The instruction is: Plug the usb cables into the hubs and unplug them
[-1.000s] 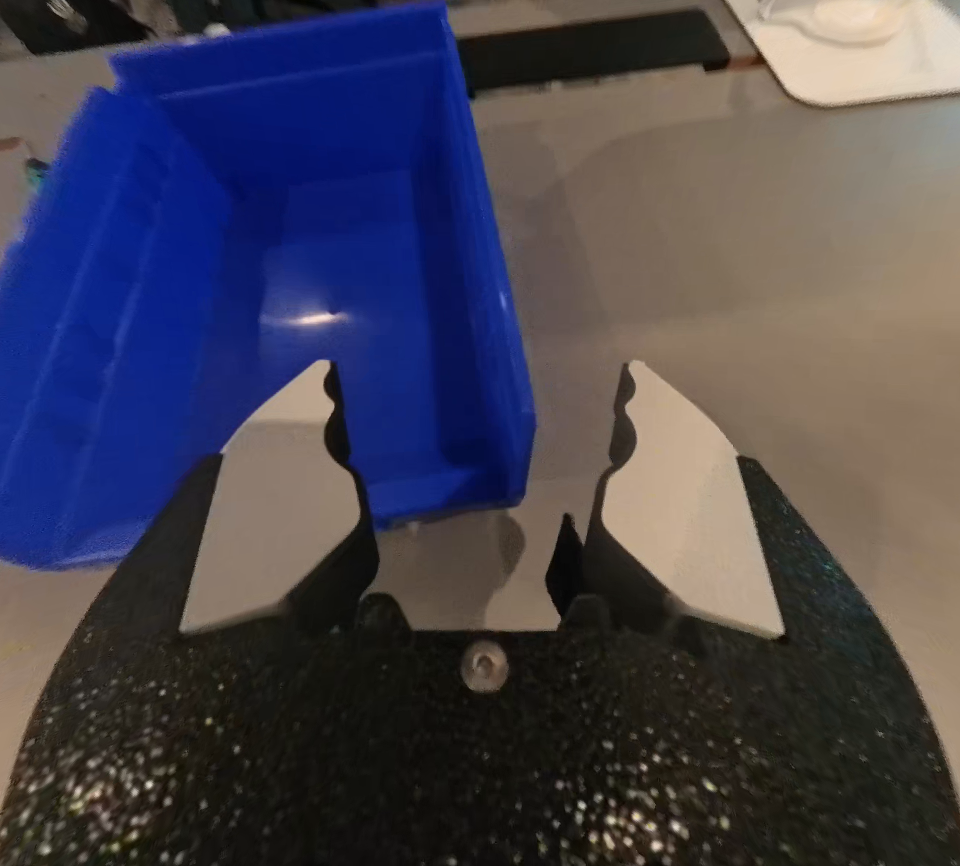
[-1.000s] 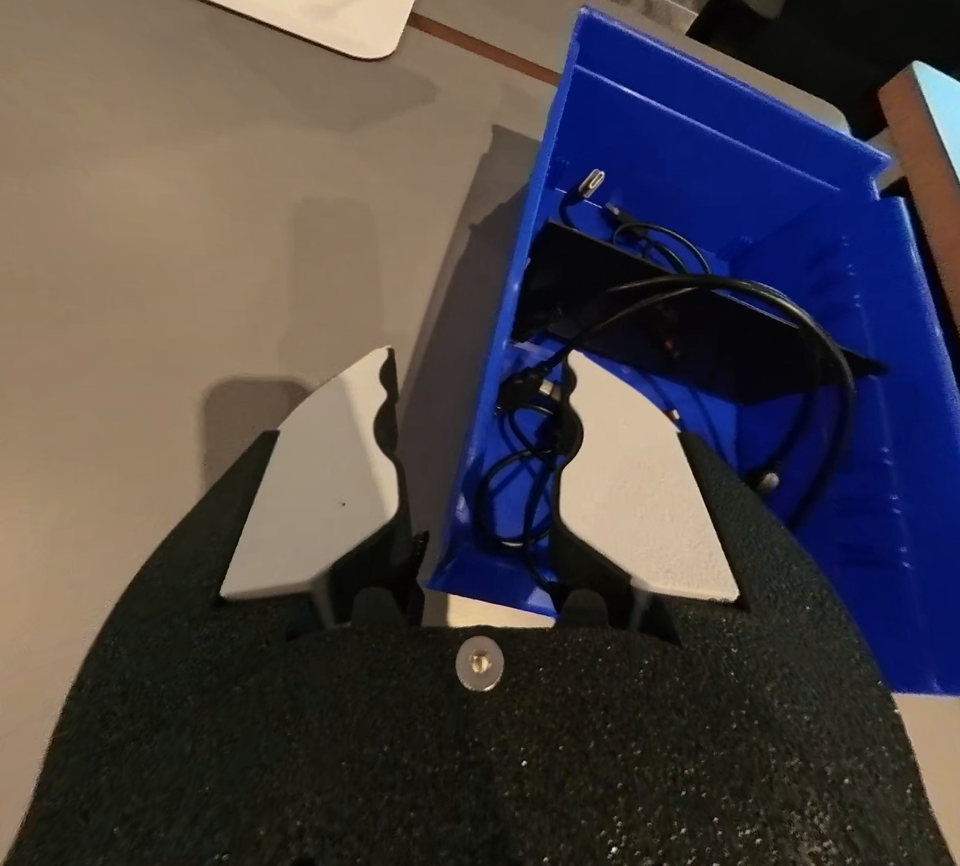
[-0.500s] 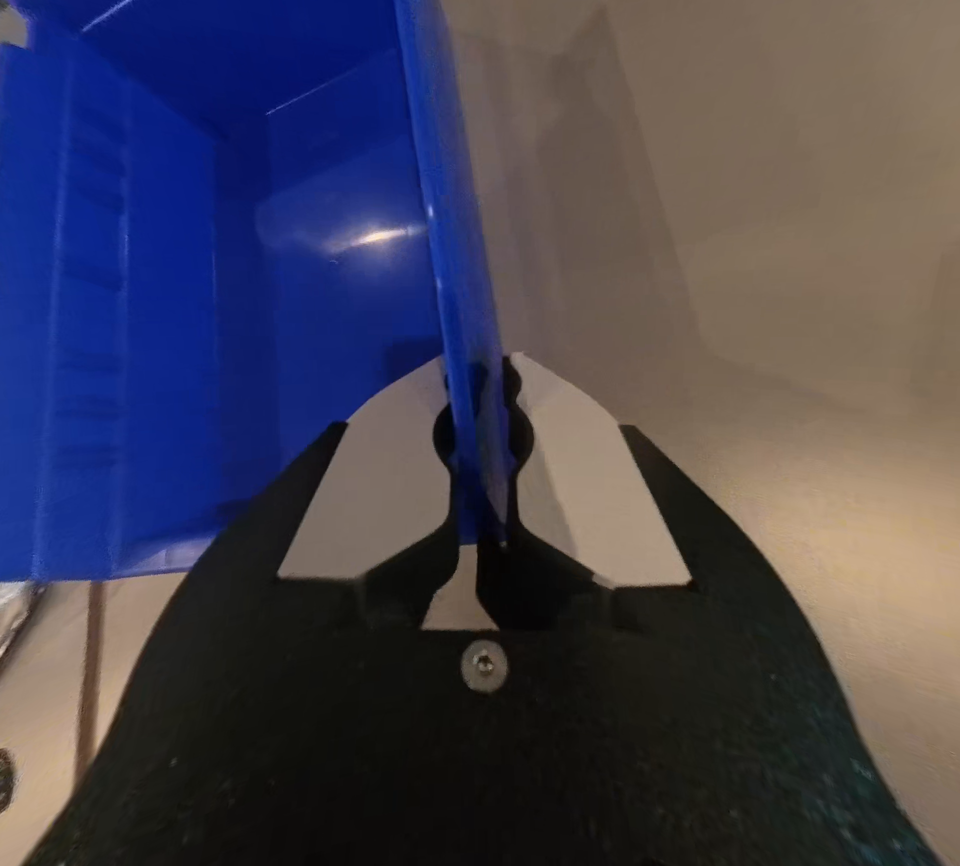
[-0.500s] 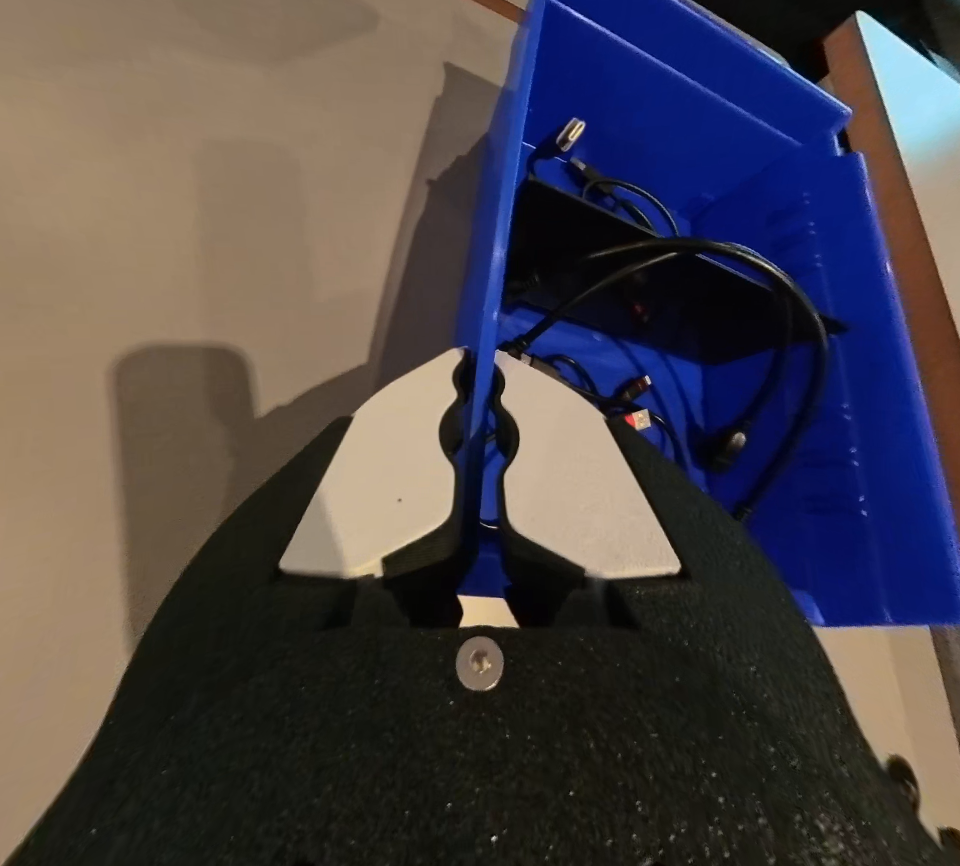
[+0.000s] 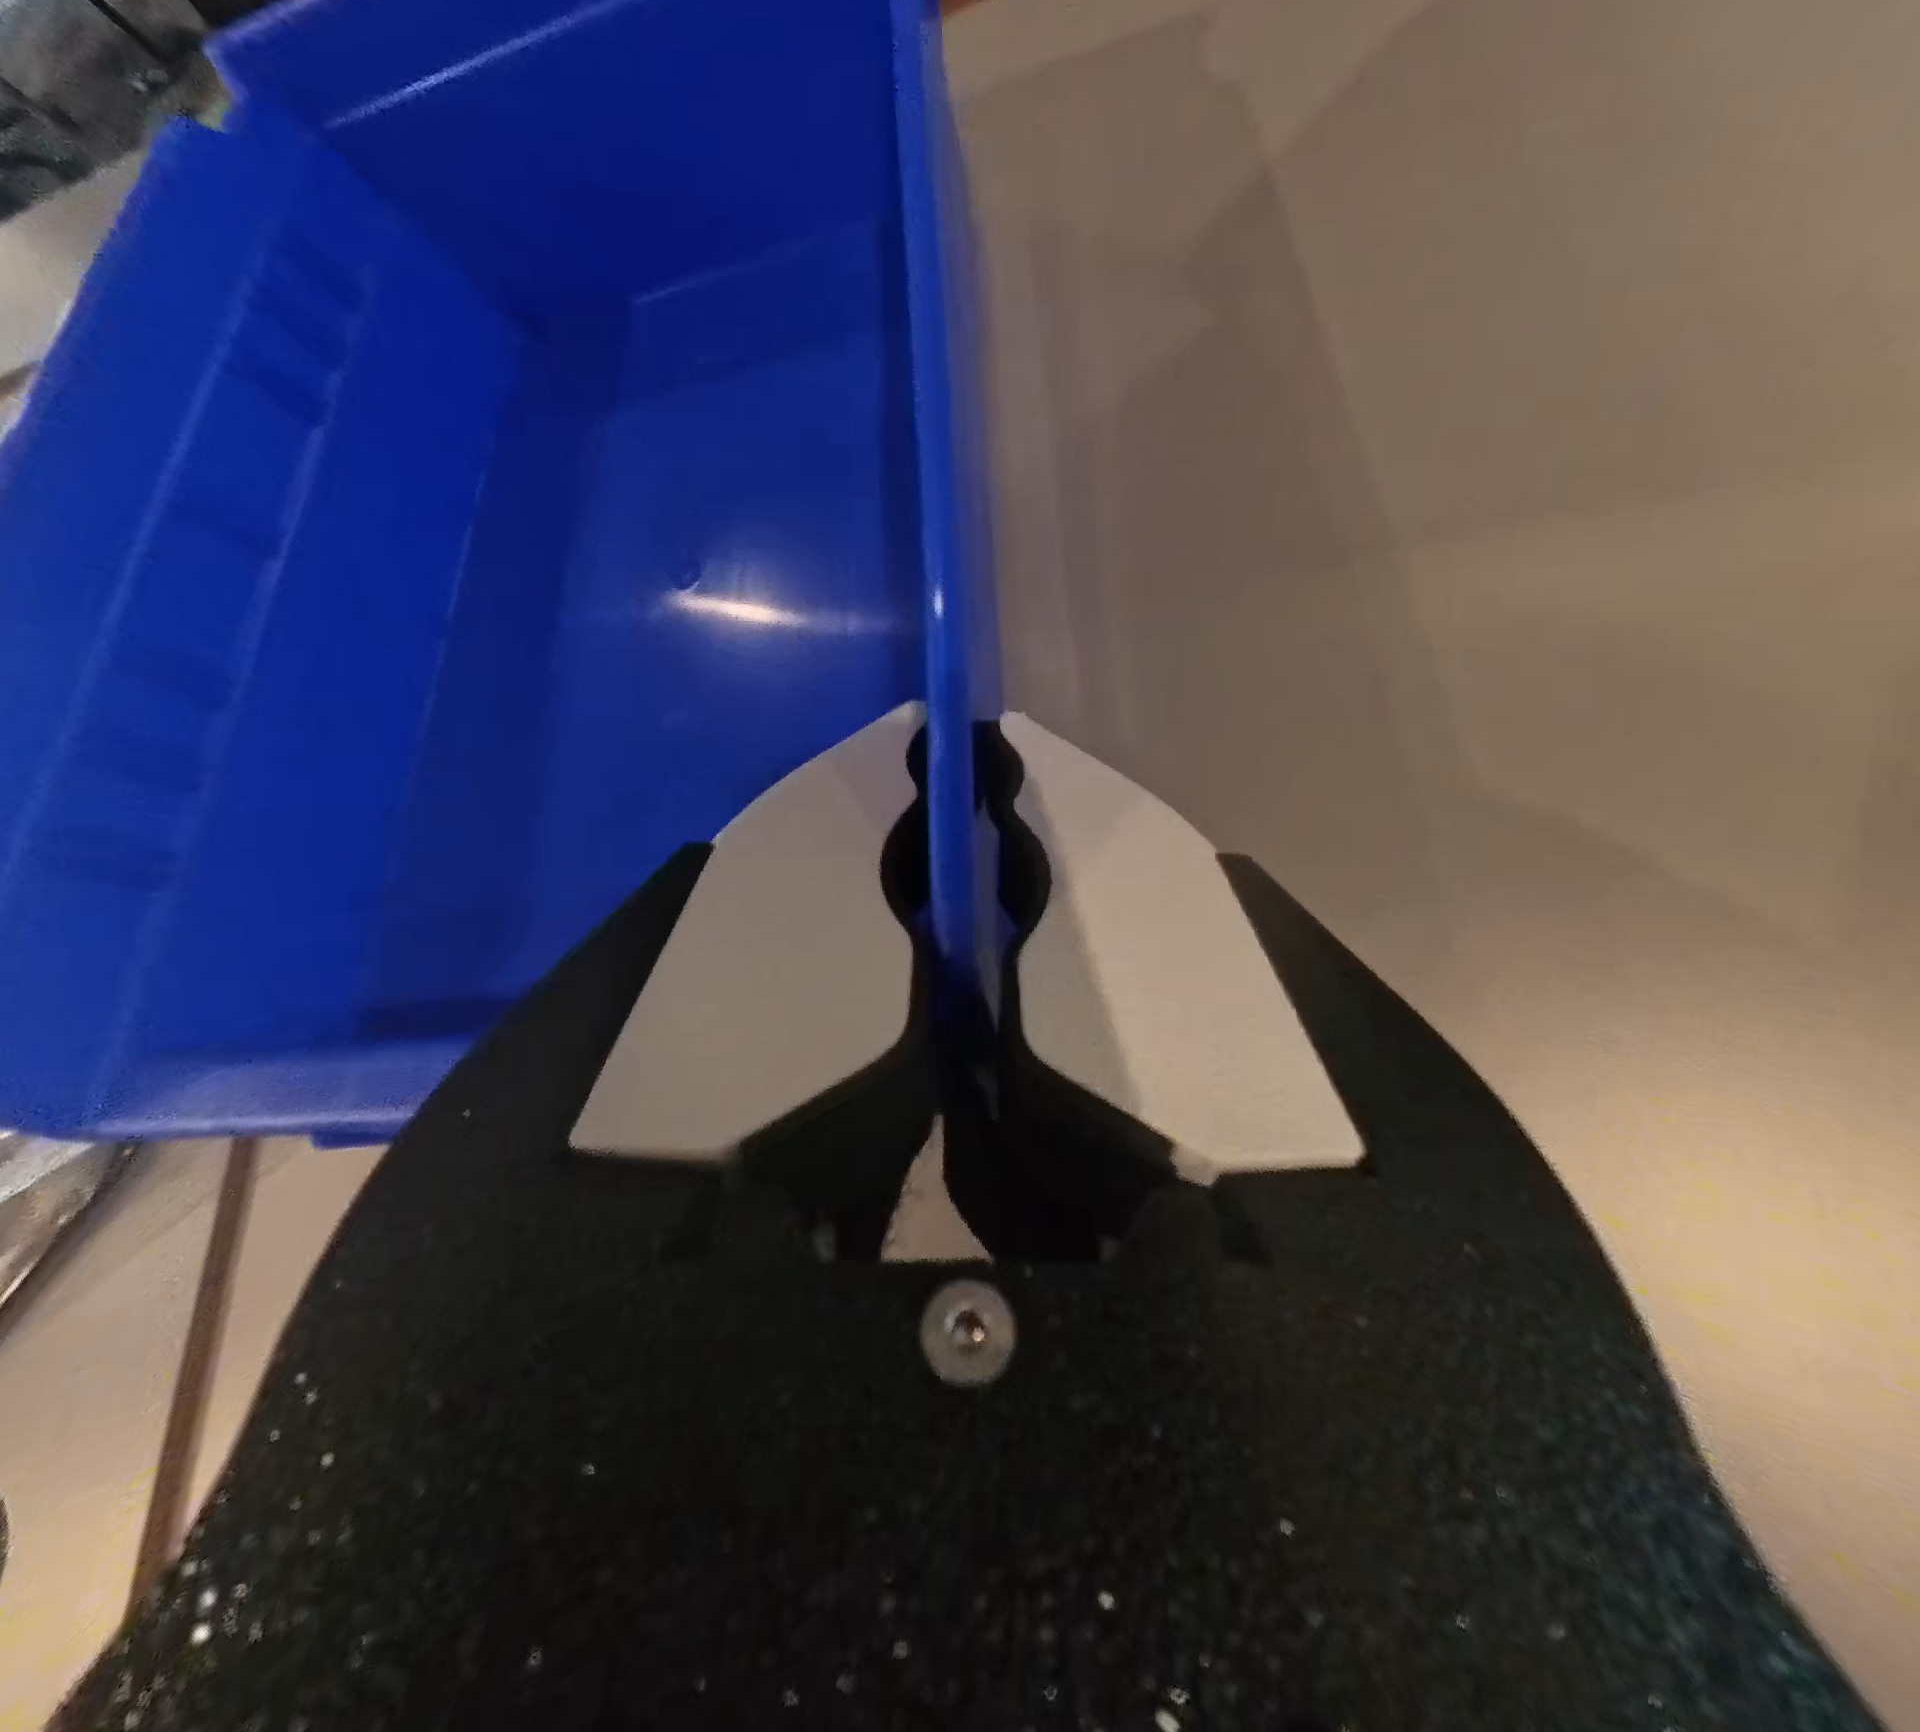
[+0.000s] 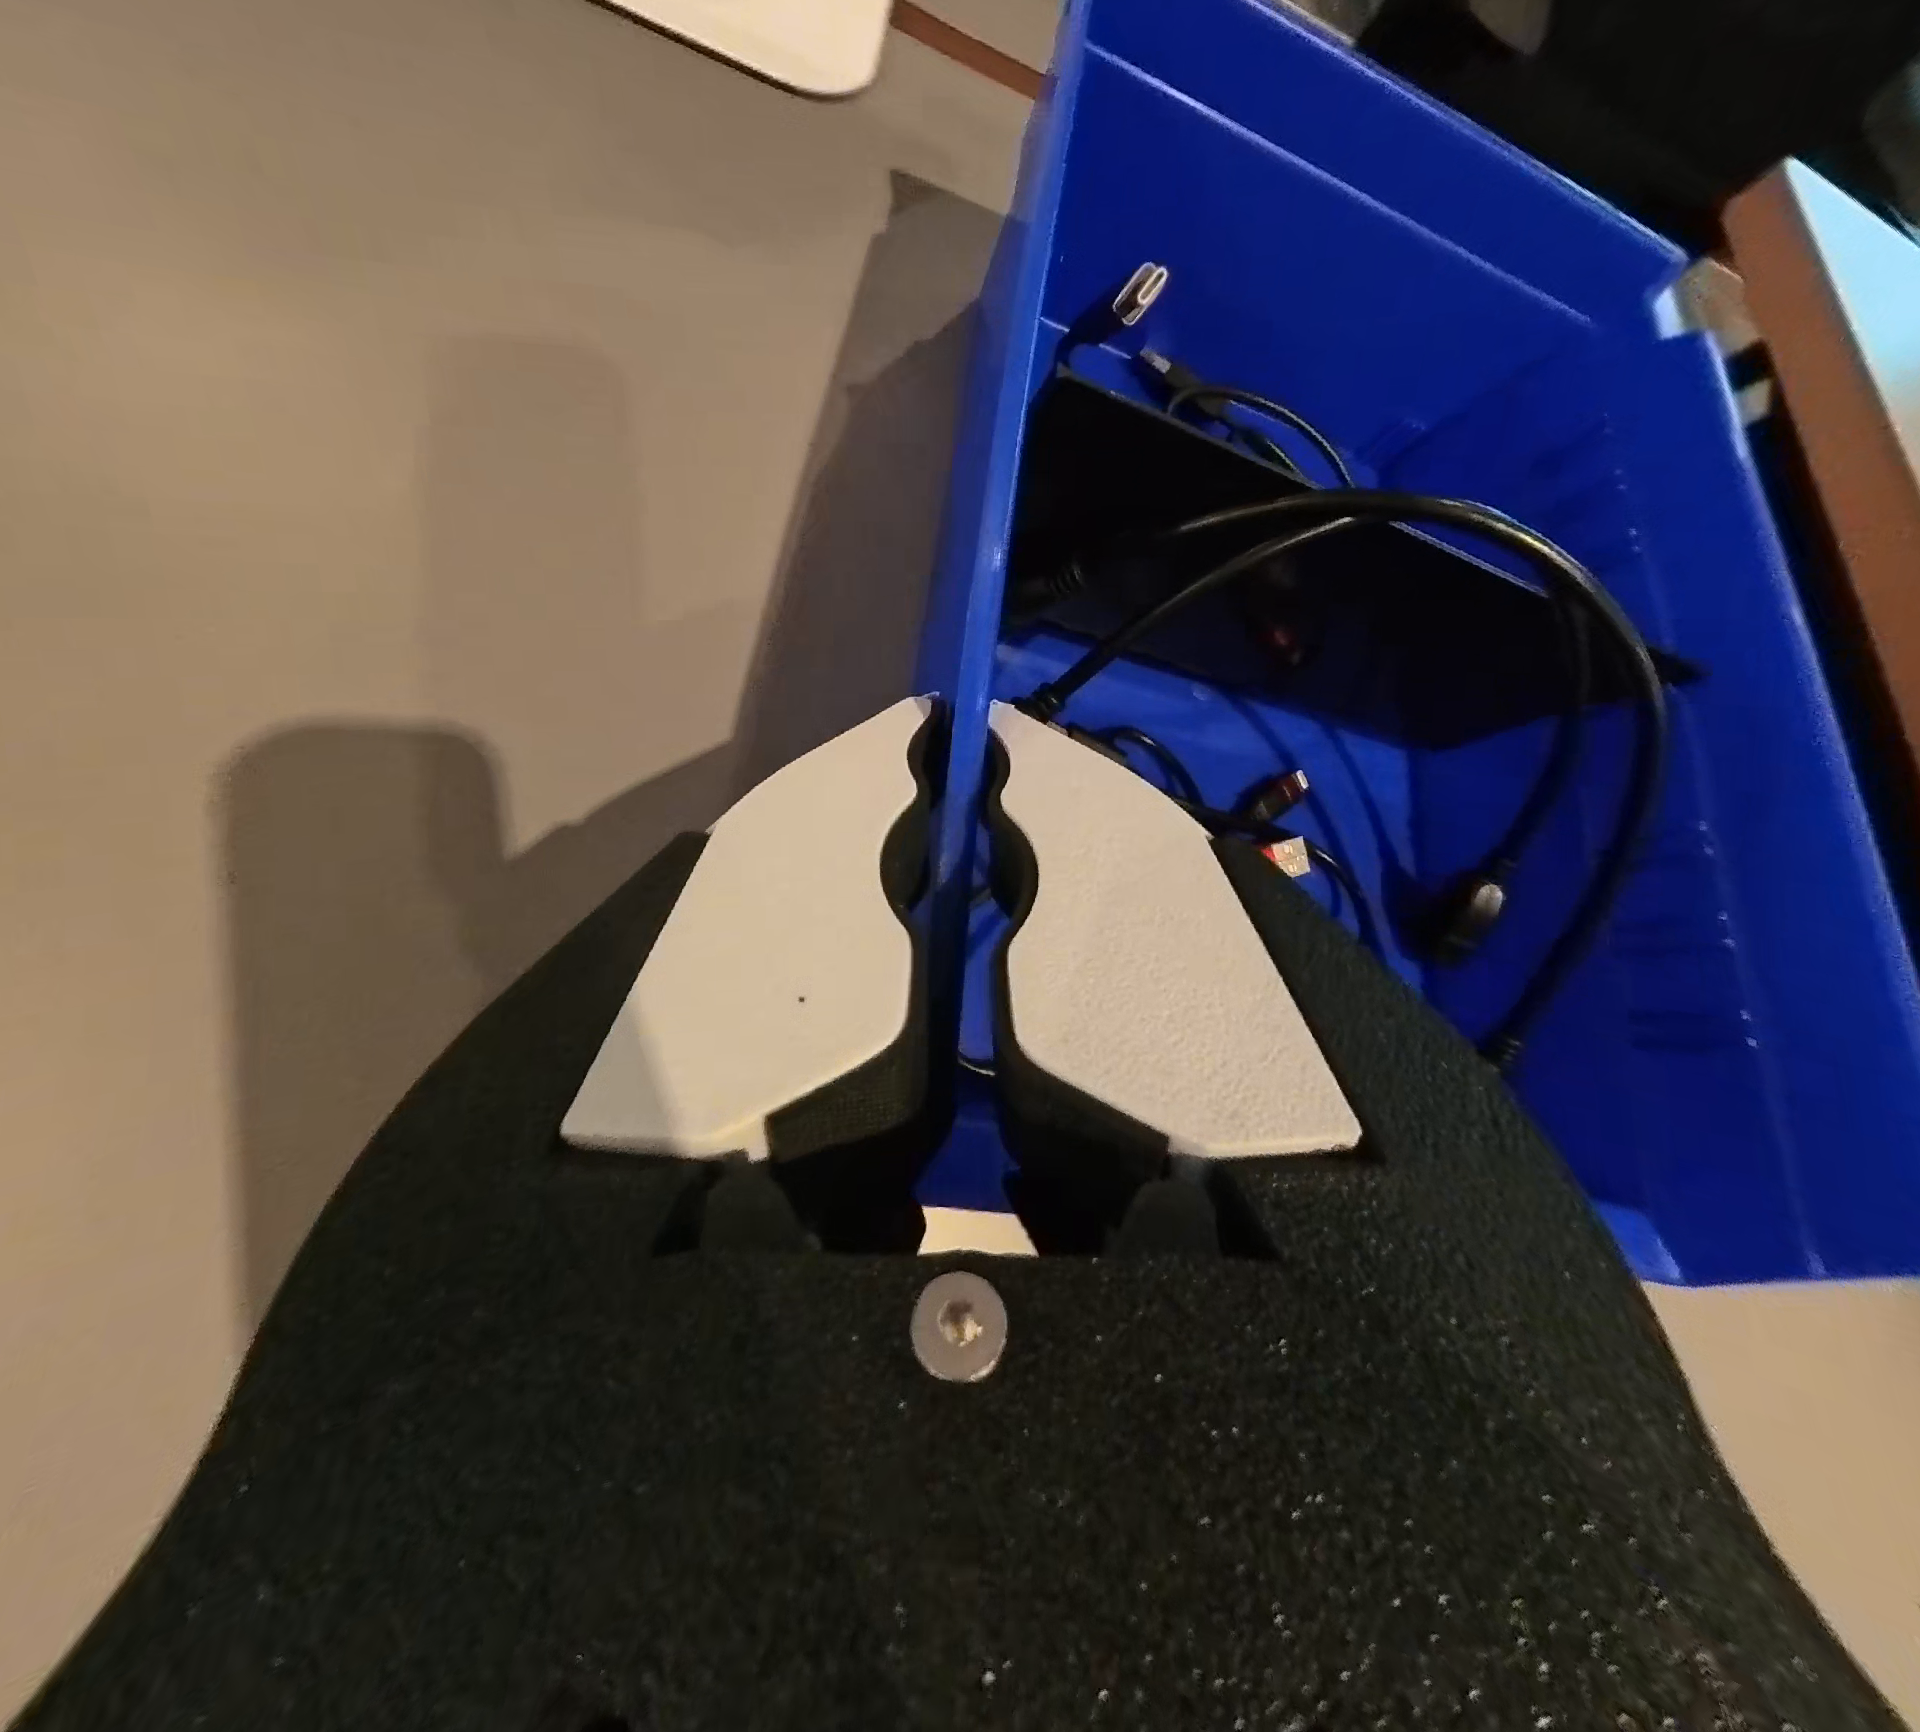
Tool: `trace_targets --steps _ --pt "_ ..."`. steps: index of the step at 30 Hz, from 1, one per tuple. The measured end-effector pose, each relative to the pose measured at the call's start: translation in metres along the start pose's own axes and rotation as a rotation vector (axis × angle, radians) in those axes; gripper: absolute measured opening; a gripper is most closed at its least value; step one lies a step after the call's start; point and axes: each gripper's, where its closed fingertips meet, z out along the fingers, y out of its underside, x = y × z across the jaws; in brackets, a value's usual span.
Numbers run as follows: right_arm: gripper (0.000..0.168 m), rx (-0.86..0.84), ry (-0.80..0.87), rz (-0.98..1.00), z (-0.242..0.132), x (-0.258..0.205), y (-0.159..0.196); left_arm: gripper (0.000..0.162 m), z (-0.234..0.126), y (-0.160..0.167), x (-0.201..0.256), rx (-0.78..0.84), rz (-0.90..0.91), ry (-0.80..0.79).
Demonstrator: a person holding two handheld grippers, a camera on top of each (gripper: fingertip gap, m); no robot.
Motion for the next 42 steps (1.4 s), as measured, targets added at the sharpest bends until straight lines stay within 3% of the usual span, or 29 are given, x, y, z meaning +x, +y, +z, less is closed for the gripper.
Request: trace_targets --steps 9,19,27,29,31,33,37,42 --pt "0.005 0.083 -0.161 -0.111 -0.016 -0.098 -0.033 0.006 -0.027 -0.006 -0.014 0.108 -0.001 -0.018" --pt "0.005 0.246 -0.391 -0.262 -0.046 -0.241 -0.077 0.007 -0.053 0.0 -0.032 0.159 0.007 -0.033" --pt "0.005 0.338 -0.543 -0.336 -0.043 -0.35 -0.128 0.007 -0.061 0.013 -0.058 0.154 -0.013 -0.063" --pt "0.012 0.362 -0.571 -0.34 -0.043 -0.369 -0.139 0.007 -0.062 0.016 -0.065 0.151 -0.025 -0.075" --pt "0.034 0.394 -0.622 -0.315 -0.053 -0.374 -0.149 0.007 -0.065 0.017 -0.071 0.148 -0.031 -0.084" --pt "0.043 0.44 -0.655 -0.293 -0.063 -0.365 -0.157 0.006 -0.071 0.017 -0.074 0.15 -0.03 -0.089" --pt "0.045 0.49 -0.612 -0.196 -0.067 -0.31 -0.169 0.006 -0.092 0.001 -0.071 0.16 -0.004 -0.104" --pt "0.038 0.52 -0.498 -0.048 -0.066 -0.212 -0.166 0.006 -0.134 -0.05 -0.042 0.286 0.059 -0.024"
